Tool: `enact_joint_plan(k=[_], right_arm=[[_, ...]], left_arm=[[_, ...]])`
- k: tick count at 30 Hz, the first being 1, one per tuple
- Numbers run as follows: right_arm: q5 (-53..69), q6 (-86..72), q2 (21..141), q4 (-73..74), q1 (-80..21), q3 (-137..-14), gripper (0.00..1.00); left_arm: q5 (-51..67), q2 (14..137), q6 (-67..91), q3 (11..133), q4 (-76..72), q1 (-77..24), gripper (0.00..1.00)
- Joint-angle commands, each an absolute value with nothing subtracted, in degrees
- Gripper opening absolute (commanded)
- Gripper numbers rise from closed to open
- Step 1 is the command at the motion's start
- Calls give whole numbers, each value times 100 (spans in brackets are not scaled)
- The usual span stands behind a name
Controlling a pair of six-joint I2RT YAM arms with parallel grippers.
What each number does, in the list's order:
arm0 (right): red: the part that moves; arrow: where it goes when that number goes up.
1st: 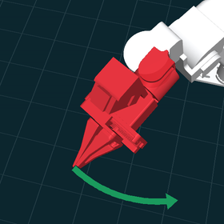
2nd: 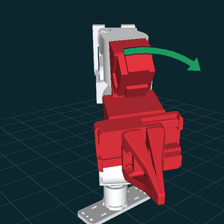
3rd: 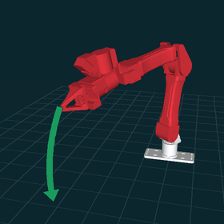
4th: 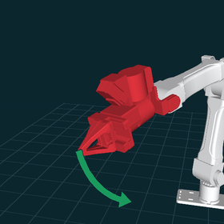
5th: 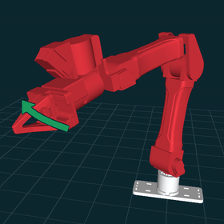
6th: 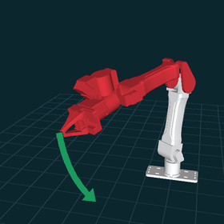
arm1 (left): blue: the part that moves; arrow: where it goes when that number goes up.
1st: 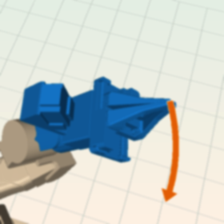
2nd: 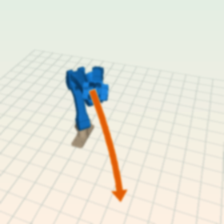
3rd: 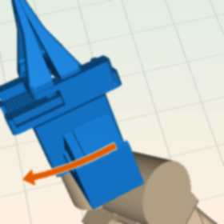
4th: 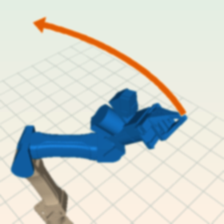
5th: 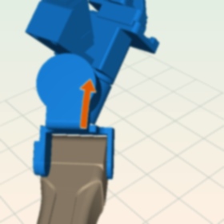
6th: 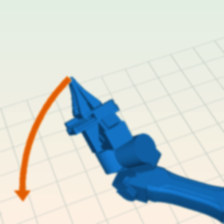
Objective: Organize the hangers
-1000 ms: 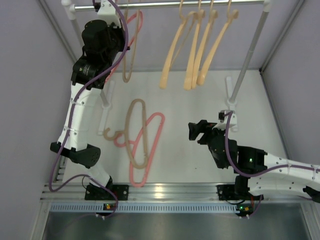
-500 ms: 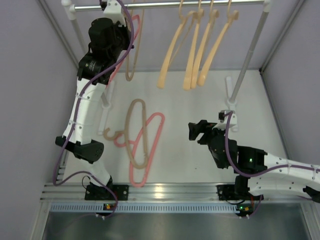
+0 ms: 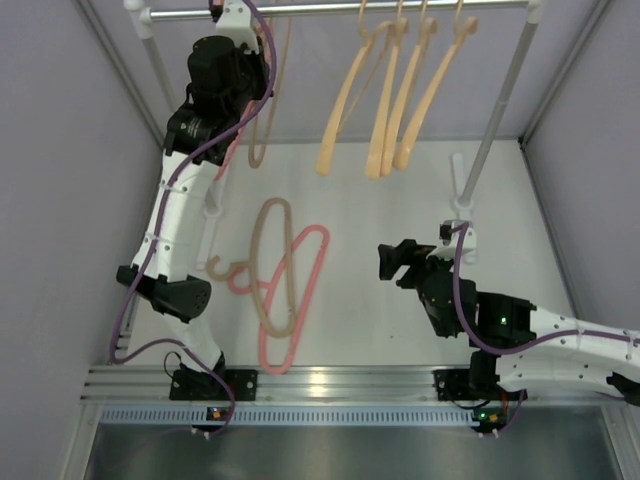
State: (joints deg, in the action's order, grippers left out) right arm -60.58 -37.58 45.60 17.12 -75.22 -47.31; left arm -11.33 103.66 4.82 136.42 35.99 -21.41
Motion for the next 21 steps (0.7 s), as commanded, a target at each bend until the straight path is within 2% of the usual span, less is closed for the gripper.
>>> enact_joint_plan(k=[1,17,21], right_arm=[[-6187,-3709,4544,1406,-7523,-4790,74],[-6082,-3744,4553,1398,-7523,-4781,73],[-6064,-3832,4544,1406,-7523,-4729,73]], left_arm=[[-1072,10082,519,13448,3217,-2109,30],[-914,9107,668,12886,3155,-2127,49],[-1019,8711,764,12535,3155,-2136,61]])
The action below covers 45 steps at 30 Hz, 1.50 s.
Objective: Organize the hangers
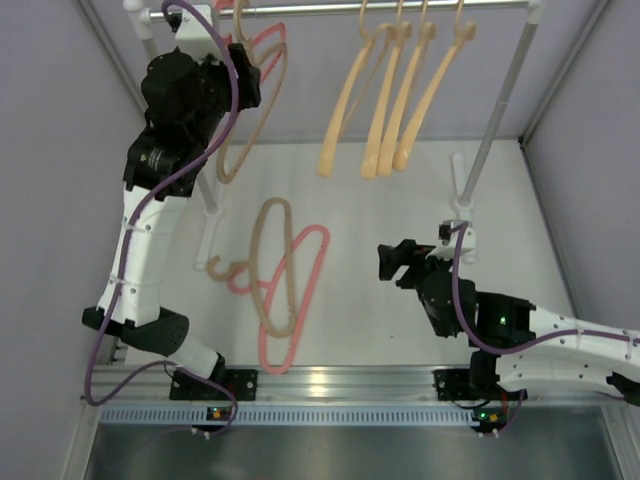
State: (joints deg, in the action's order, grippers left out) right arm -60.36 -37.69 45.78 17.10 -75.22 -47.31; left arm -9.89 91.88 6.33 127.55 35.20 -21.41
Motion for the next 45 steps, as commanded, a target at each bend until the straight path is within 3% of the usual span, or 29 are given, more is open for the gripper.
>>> enact_joint_plan(k=[1,13,24,35,45], right_arm=[[-6056,-3841,4544,1398,-7523,-4702,73],[-5696,-3938,4930,1406,-7523,-4710,73],[-4353,-3771,7258,1012,-7541,-5659,71],[-3217,-3217,10324,308,-7708,-7478,67],[-2813,-3067,11803,308,-7664,-8726,54]], left_arm=[[-1167,8597,817,12420,3155,-2136,63],[-2205,6356,1642,10339,3164,-2153,68],[-3015,4536,2505,8272,3427,-2145,69],[-2866,4078,2619,8147,3823,-2145,70],[-2654,3973,2619,8104,3894,-2145,70]])
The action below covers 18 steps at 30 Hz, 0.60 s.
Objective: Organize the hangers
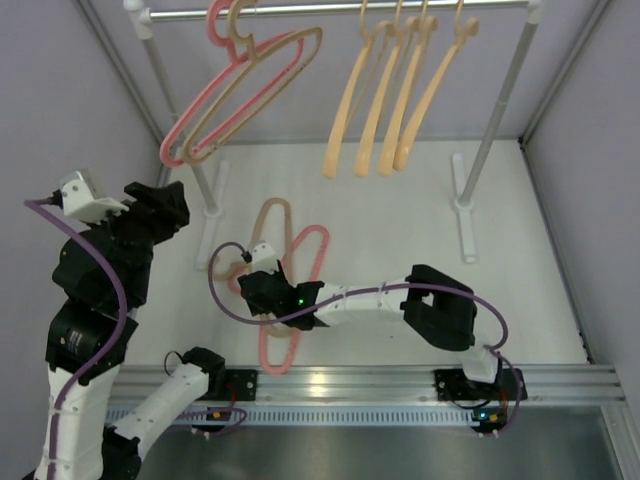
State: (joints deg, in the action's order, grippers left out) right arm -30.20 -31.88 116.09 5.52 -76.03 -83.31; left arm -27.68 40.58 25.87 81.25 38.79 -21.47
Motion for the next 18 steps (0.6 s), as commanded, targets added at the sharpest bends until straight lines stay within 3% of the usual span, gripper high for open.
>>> enact_joint_plan(k=[1,18], right_arm=[[-2795,-3067,11882,299,-7647,-8771,54],[-2531,-2988,12744,448,-7576,-9404,53]], left_arm=[[-2654,3947,2602,8104,3885,-2145,70],[-2681,3832,2373,8016,3876,-2145,72]])
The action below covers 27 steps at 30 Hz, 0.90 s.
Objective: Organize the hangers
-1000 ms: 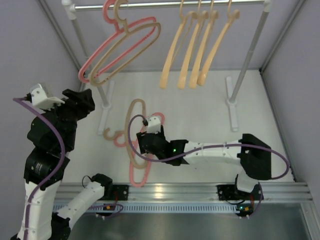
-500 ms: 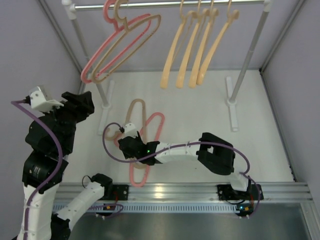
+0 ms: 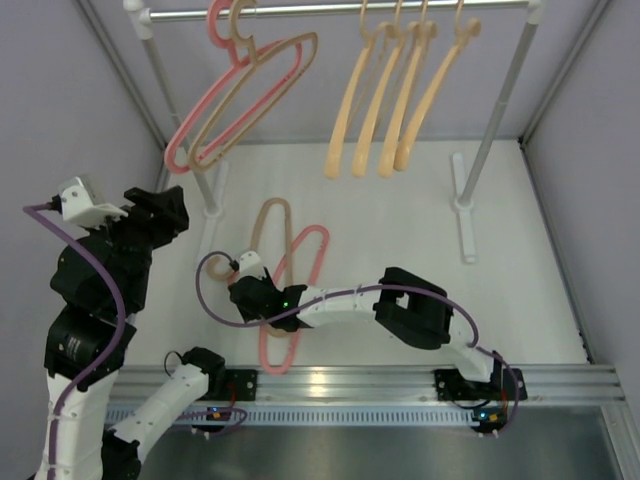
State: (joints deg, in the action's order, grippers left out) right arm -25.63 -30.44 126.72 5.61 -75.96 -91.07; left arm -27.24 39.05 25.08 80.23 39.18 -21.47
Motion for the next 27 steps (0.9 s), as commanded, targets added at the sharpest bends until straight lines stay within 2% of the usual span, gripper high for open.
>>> enact_joint_plan(k=[1,18,27], right_arm=[[-2540,-2971,12788,448,-7567,-9422,52],[-2566,-3129,13209,641,-7497,-9553,48],[-2698,-3199,13342,835,-7480,-9580,40]], left_arm=[[-2689,3815,2364,8007,3885,-2145,72],[-2681,3814,2329,7822,3867,-2145,73],[-2672,3788,2338,7787,3885,-2145,73]])
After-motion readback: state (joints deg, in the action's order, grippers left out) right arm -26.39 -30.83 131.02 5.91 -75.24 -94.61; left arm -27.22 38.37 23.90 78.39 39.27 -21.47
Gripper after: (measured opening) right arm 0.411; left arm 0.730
